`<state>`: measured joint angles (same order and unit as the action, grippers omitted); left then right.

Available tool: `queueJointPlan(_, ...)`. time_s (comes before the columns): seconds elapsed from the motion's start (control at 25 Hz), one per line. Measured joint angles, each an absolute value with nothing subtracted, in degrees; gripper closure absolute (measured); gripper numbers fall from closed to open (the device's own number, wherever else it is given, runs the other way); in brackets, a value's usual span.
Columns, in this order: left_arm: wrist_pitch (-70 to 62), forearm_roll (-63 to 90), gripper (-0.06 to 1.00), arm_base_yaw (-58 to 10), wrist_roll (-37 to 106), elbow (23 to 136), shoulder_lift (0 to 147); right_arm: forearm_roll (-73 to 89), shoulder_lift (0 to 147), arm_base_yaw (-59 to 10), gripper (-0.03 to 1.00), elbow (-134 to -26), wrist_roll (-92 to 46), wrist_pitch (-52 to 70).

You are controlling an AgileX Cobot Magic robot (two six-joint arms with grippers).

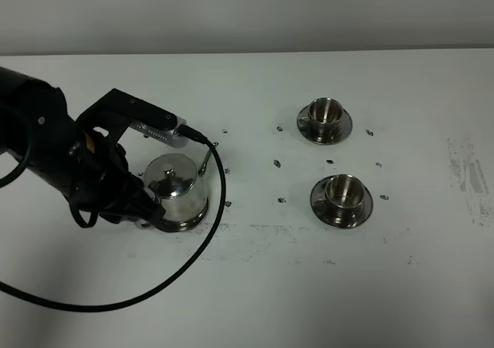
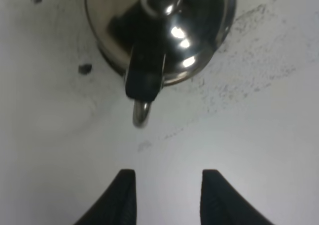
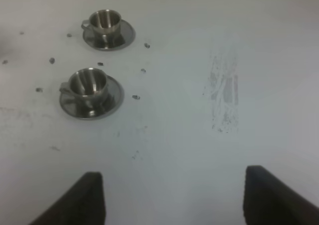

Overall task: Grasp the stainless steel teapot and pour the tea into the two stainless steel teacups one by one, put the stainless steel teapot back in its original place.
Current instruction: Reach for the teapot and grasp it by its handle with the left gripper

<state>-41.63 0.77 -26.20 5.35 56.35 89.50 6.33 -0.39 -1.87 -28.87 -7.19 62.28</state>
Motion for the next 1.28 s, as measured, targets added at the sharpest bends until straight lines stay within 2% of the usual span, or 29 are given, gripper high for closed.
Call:
queueJointPlan(0.16, -40.1, 1.4, 0.60, -26.5, 5.1, 53.9, 89.2, 6.3, -0.4, -1.9, 0.37, -28.9, -7.2, 62.3)
queueJointPlan(0.4, -39.6, 2.2, 0.41, -26.6, 6.6, 53.5, 89.1, 6.3, -0.4, -1.9, 0.37, -28.9, -7.2, 62.3)
queueJointPlan(0.52, -39.6, 2.2, 0.37, -26.6, 8.8, 53.5, 89.1, 6.3, -0.4, -1.9, 0.37, -28.9, -7.2, 62.3)
queueJointPlan(0.76, -45.0, 2.4, 0.38, -26.4, 12.9, 54.9, 90.3, 6.3, -0.4, -1.9, 0.37, -28.9, -7.2, 62.3)
queueJointPlan(0.96, -51.0, 2.2, 0.43, -25.4, 13.9, 59.0, 93.9, 6.3, -0.4, -1.9, 0.37, -28.9, -7.2, 62.3)
queueJointPlan(1.28, -51.3, -3.6, 0.47, -24.1, 6.0, 60.9, 94.9, 6.3, -0.4, -1.9, 0.37, -28.9, -7.2, 62.3)
